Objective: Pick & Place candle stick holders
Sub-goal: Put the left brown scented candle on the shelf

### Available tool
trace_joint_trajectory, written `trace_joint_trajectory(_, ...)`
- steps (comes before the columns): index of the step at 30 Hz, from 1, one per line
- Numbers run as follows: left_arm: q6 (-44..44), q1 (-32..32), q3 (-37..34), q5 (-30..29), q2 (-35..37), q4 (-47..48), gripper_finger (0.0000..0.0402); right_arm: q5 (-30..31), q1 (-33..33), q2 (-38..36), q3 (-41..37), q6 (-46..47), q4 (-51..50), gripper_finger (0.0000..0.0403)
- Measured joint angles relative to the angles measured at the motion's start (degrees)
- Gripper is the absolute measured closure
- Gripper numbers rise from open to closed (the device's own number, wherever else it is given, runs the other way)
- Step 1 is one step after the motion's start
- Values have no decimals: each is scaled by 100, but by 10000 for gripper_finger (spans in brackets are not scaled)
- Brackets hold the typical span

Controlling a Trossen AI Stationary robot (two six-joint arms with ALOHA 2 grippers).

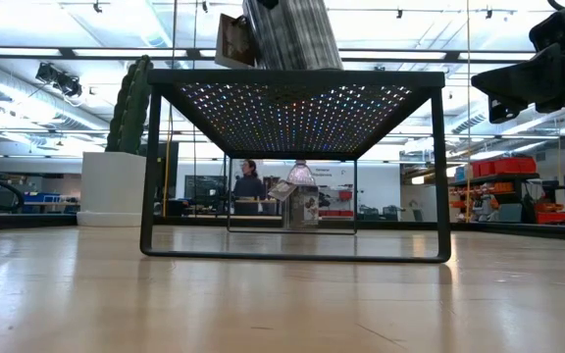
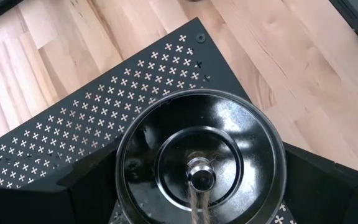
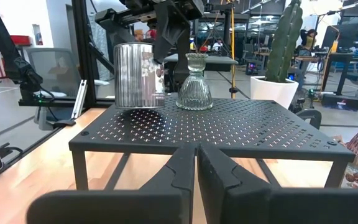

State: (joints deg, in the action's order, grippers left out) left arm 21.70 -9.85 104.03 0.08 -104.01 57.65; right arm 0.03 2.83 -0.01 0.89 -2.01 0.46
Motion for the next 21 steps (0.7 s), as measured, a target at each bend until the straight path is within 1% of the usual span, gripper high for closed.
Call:
trace_joint_trajectory(10, 0, 0, 0, -2, 2, 2, 27, 0, 0, 0, 1, -1, 0, 380)
trace_joint_trajectory(16, -2, 0, 0, -50, 9, -20, 6, 0, 0, 0, -1, -1, 0, 380)
trace_joint_trajectory(21, -2, 0, 0, -50, 17, -11, 7, 0, 0, 0, -1, -1, -1, 380)
